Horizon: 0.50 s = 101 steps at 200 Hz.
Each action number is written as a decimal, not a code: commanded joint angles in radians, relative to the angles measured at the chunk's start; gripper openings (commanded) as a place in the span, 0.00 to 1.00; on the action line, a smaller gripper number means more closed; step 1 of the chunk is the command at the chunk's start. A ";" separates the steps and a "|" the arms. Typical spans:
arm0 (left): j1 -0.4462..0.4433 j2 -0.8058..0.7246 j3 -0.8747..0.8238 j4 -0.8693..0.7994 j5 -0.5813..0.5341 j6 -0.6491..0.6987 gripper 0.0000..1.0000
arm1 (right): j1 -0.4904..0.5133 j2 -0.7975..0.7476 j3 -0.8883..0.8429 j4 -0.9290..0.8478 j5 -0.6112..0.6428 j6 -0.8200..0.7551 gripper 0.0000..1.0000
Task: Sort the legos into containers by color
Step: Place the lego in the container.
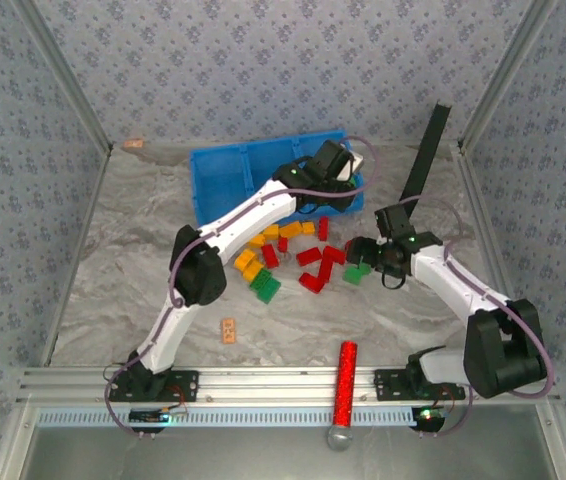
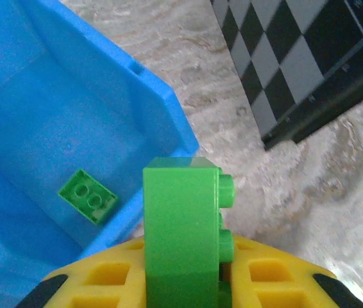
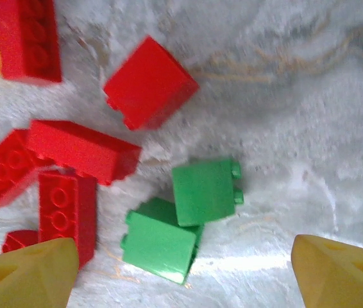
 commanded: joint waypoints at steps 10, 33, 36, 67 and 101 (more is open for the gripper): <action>0.038 0.110 0.181 -0.048 -0.044 0.010 0.17 | 0.015 -0.035 -0.051 0.030 -0.030 0.052 0.88; 0.061 0.197 0.278 -0.042 -0.058 0.000 0.17 | 0.024 -0.038 -0.072 0.054 -0.040 0.064 0.88; 0.063 0.207 0.288 -0.040 -0.061 0.000 0.17 | 0.026 -0.038 -0.074 0.058 -0.041 0.066 0.89; 0.079 0.291 0.356 -0.011 -0.087 -0.006 0.17 | 0.042 -0.013 -0.085 0.083 -0.047 0.074 0.89; 0.086 0.332 0.357 0.041 -0.073 -0.015 0.18 | 0.059 0.030 -0.085 0.095 -0.033 0.074 0.89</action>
